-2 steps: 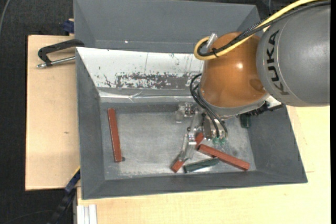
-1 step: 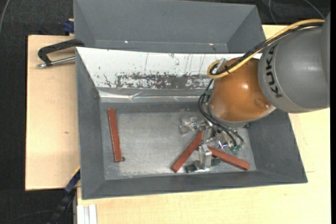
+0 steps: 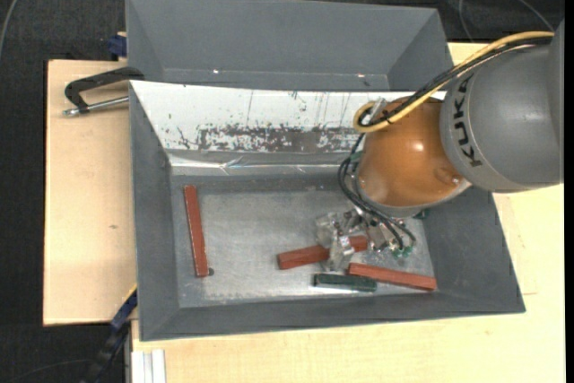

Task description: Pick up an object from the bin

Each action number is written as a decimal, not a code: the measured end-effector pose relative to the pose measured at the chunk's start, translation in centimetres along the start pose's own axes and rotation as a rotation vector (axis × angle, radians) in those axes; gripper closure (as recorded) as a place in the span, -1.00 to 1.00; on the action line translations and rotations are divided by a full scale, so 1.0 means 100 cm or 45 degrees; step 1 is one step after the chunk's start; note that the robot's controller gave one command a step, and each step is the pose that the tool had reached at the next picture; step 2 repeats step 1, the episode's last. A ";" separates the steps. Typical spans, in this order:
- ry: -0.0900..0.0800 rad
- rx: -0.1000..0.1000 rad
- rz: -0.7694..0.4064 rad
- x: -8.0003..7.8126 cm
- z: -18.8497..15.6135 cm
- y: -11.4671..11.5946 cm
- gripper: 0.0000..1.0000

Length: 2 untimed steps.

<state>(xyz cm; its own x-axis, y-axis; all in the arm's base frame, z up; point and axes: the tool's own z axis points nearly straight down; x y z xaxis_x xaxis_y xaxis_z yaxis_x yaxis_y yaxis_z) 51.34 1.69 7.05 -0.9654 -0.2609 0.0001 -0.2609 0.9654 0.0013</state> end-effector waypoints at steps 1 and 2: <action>-0.007 0.002 -0.056 -0.020 -0.141 0.016 1.00; -0.007 0.002 -0.056 -0.020 -0.141 0.016 1.00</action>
Offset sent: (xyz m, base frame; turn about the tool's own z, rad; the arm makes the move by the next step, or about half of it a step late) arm 0.0135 0.0196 0.1397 -0.0453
